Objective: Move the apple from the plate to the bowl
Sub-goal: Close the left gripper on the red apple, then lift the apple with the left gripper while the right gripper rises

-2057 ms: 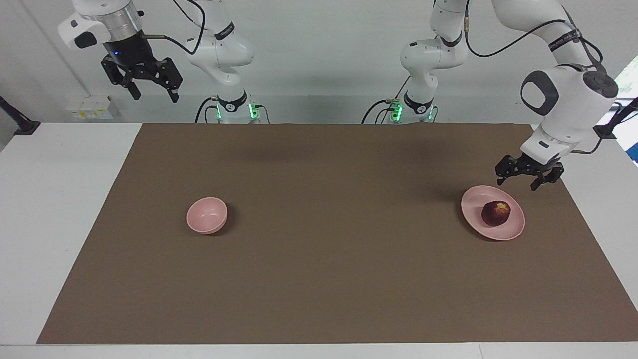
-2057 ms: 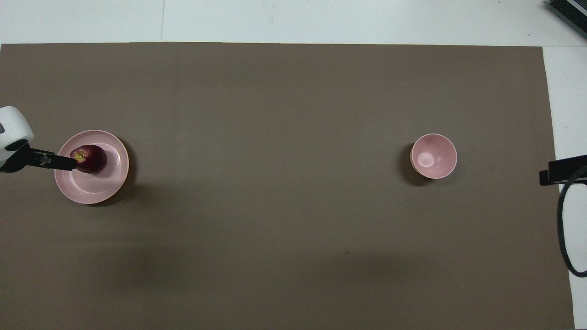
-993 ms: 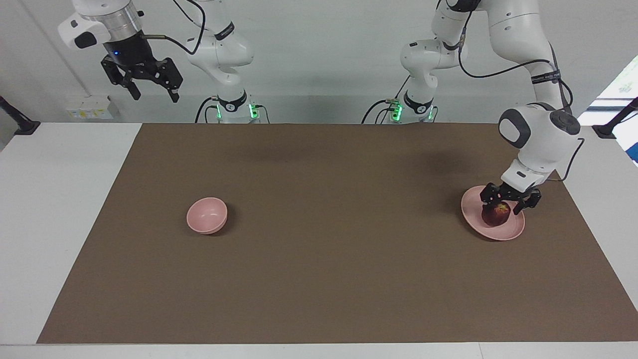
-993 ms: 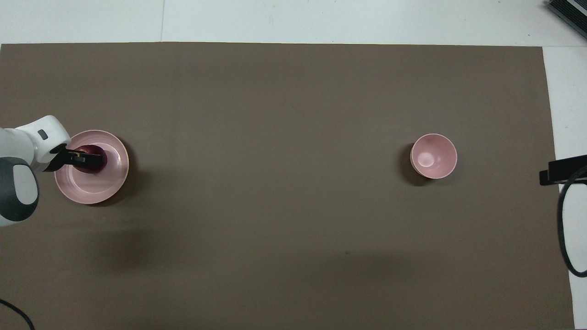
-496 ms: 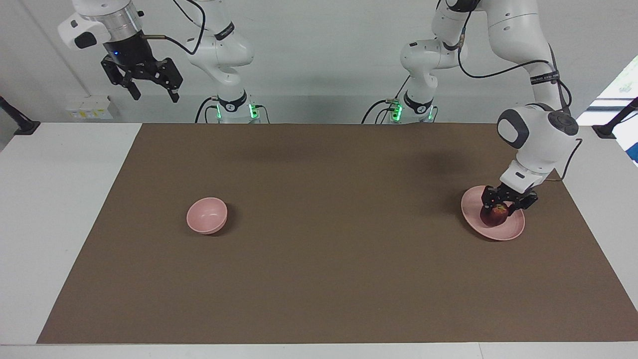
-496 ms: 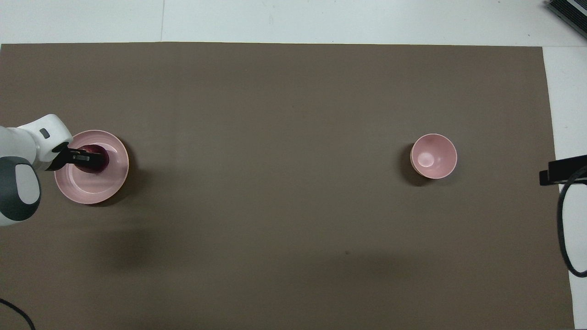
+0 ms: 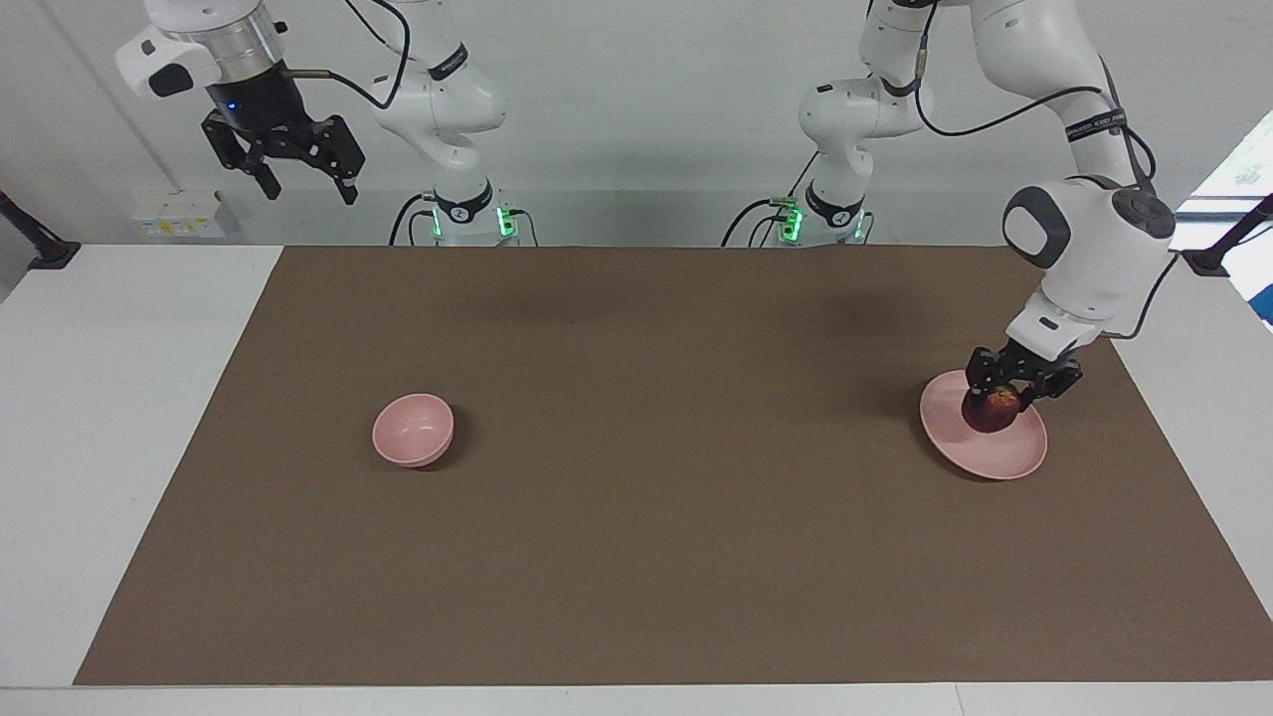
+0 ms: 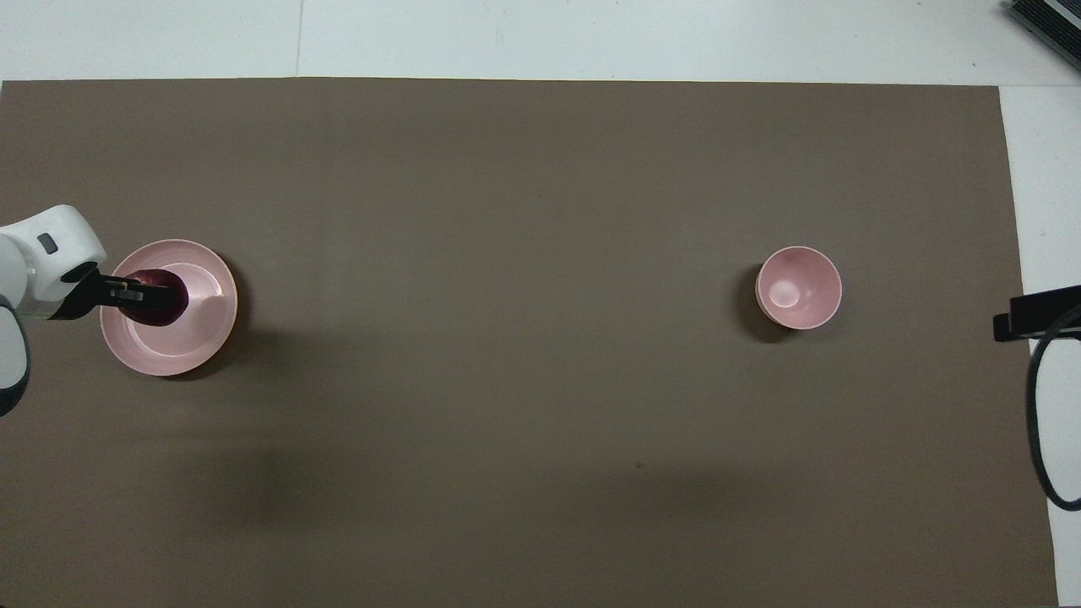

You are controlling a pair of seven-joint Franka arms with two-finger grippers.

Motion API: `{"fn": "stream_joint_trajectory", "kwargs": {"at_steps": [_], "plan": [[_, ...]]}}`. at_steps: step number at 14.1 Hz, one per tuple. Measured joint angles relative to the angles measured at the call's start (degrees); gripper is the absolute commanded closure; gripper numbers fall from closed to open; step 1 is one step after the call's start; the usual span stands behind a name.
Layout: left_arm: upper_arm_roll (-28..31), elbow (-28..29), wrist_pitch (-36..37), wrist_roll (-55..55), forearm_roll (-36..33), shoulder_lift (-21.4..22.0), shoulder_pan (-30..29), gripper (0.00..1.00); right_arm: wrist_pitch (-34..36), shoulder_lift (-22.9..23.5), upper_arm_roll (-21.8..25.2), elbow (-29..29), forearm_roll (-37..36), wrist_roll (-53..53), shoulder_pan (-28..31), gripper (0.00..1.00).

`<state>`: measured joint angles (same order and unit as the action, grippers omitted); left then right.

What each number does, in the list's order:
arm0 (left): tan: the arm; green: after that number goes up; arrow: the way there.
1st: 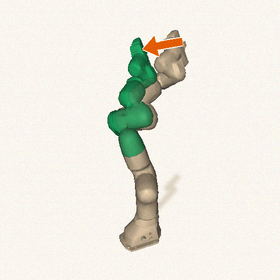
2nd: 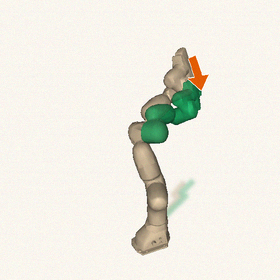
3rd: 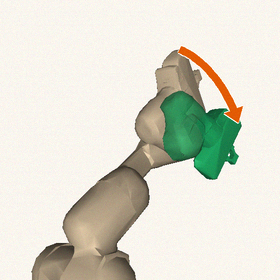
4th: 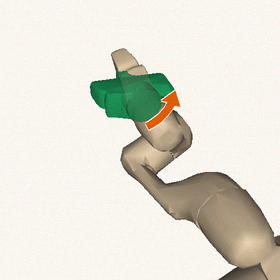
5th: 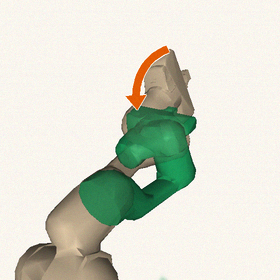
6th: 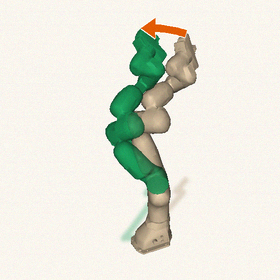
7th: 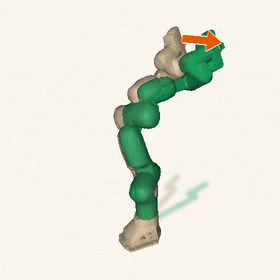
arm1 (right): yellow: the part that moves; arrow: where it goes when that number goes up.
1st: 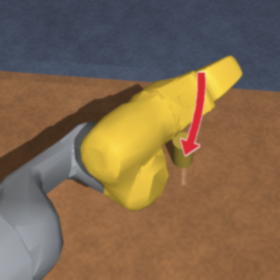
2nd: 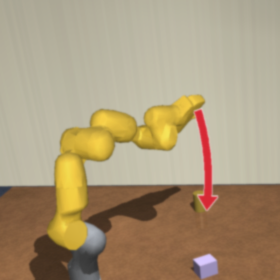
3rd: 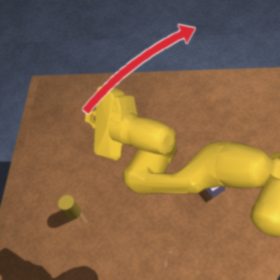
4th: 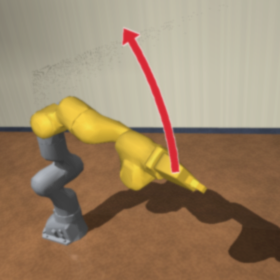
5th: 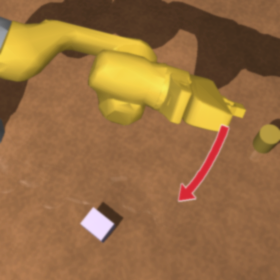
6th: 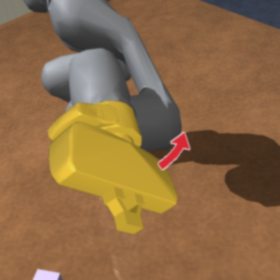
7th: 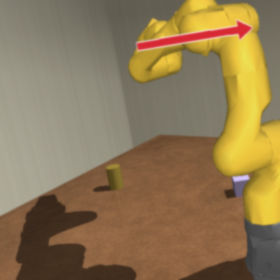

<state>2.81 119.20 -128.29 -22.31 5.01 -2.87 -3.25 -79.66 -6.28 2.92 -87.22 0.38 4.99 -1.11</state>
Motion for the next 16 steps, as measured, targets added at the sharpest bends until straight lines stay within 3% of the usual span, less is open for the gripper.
{"fn": "stream_joint_trajectory", "kwargs": {"at_steps": [5, 16], "plan": [[-0.64, -2.20, 8.85, 6.28, 8.05, 5.26, 5.66, 1.00, 0.00, 0.00, 0.00, 0.00, 0.00, 0.00, 0.00, 0.00], [-1.85, -5.98, 9.54, 22.87, 27.75, 5.23, 17.10, 1.00, 0.00, 0.00, 0.00, 0.00, 0.00, 0.00, 0.00, 0.00]]}}
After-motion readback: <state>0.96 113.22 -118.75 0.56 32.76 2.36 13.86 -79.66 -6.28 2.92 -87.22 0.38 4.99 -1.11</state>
